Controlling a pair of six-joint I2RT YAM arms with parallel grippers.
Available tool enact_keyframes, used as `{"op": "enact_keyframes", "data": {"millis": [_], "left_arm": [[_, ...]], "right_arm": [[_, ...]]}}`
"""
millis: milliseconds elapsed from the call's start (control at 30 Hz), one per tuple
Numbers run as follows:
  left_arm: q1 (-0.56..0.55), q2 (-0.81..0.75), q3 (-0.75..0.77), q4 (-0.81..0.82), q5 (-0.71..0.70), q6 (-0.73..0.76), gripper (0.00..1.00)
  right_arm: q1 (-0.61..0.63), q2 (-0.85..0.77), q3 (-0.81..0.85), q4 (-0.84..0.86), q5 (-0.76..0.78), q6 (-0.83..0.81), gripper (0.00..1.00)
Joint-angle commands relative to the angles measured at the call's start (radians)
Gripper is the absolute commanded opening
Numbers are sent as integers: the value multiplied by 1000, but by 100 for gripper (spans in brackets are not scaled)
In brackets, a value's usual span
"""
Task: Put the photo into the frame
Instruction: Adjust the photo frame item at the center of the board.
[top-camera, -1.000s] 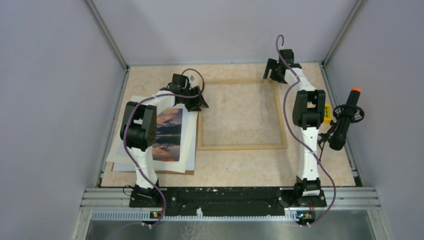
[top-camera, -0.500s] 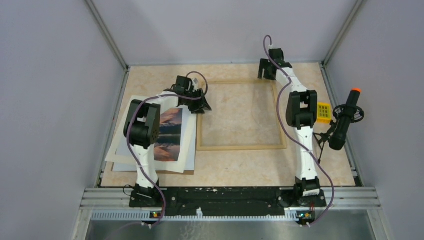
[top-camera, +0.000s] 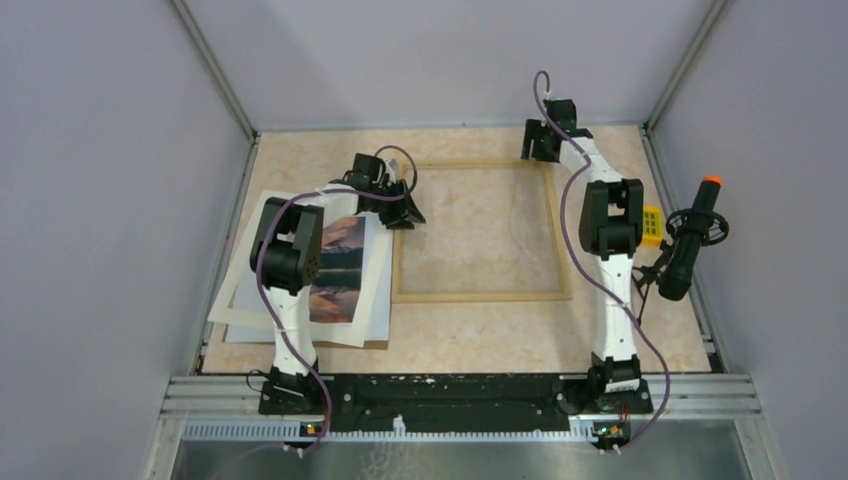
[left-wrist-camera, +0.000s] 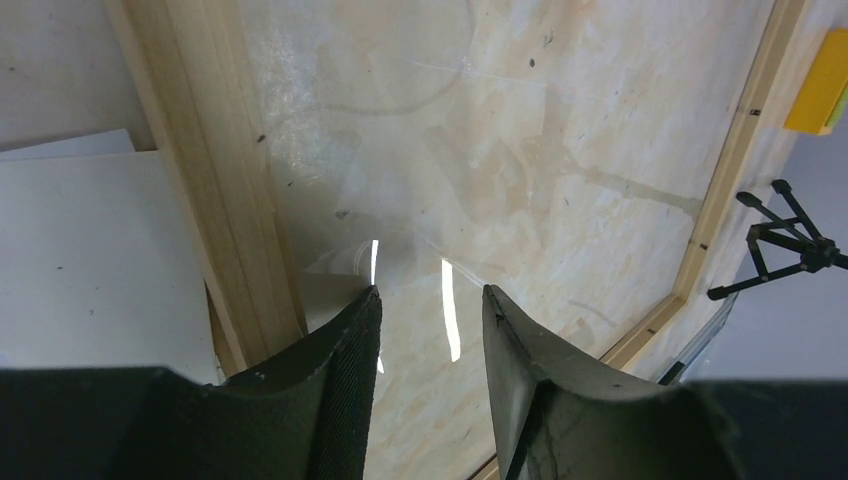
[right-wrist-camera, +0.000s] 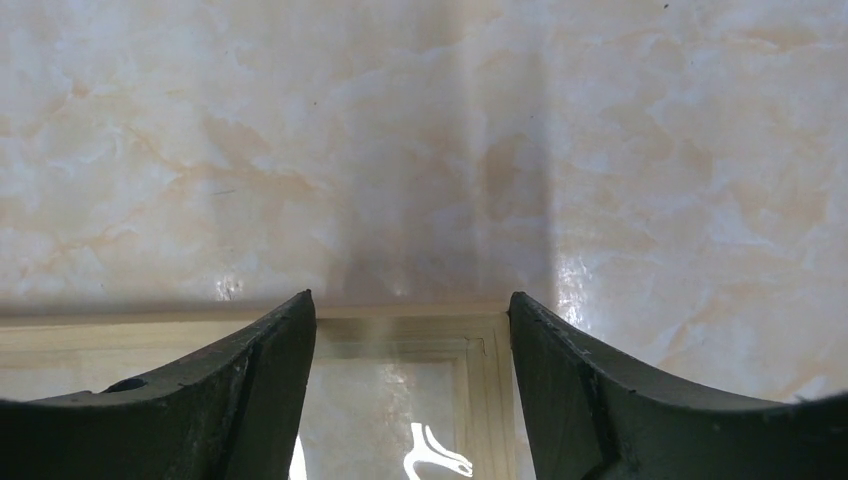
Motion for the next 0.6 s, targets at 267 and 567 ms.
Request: {"op": "enact_keyframes", "data": {"millis": [267, 567], "left_arm": [[3, 58, -44, 15, 1, -21, 46], [-8, 69, -51, 36, 33, -35, 44]], "right_arm": [[-16, -45, -94, -113, -235, -109, 65], [6, -48, -100, -166, -202, -219, 65]]}}
